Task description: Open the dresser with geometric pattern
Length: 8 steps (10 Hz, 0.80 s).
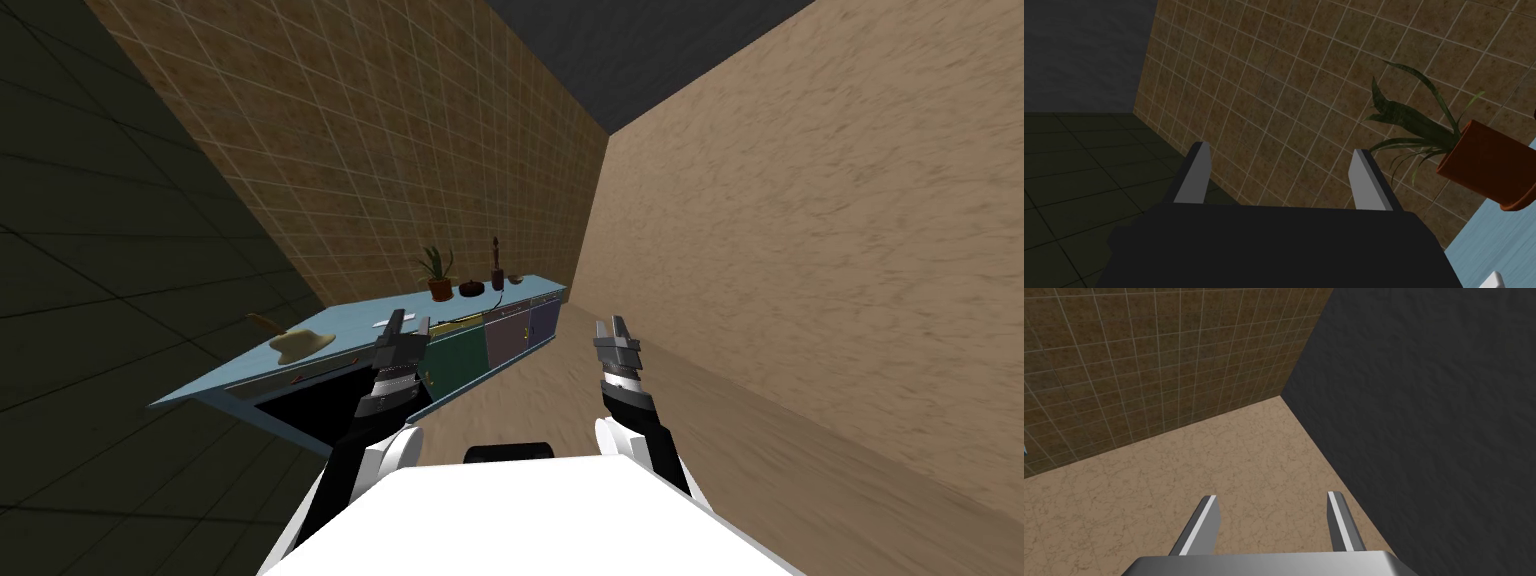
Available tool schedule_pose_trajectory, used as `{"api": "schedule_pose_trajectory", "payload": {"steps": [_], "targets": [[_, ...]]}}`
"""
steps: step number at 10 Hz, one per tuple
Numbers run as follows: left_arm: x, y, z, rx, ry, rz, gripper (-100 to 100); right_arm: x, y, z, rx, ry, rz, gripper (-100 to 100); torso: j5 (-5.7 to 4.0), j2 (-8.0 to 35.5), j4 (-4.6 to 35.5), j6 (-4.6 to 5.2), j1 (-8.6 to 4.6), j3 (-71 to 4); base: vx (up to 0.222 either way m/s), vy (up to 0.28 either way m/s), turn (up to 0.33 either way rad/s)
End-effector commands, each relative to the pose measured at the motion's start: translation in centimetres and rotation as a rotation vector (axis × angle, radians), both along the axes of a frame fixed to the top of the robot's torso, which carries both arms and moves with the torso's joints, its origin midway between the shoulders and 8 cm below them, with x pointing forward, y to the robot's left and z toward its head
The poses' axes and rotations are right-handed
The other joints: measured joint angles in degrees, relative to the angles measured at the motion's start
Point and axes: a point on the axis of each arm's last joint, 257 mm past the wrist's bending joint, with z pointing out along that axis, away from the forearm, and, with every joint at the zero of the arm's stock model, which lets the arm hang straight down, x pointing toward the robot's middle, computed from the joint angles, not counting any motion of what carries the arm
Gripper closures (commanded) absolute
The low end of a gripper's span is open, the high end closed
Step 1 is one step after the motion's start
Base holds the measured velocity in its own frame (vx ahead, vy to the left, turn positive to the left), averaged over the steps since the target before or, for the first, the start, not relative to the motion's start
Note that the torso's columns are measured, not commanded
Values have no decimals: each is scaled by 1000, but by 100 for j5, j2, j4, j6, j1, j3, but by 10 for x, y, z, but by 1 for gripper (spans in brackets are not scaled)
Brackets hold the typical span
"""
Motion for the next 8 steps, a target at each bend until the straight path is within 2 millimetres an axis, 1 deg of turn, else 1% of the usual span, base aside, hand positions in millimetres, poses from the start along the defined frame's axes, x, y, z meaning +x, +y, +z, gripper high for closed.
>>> {"api": "schedule_pose_trajectory", "payload": {"steps": [1,4,5,6,8], "targets": [[0,0,0,0,0,0,0,0,0,0,0,0,0,0,0,424,423,0,0,-844,0,0,0],[0,0,0,0,0,0,0,0,0,0,0,0,0,0,0,1693,1692,0,0,-3381,0,0,0],[1,-3,-3,26,7,-16,-100,0,0,0,0,0,0,0,0,2116,2114,0,0,-4227,26,-15,6],[2,-5,-6,42,12,-27,-100,0,0,0,0,0,0,0,0,2304,2302,0,-3,-4625,51,-37,12],[5,-6,-15,70,21,-47,-100,0,0,0,0,1,0,0,-2,2363,2372,0,-9,-4768,77,-49,15]]}}
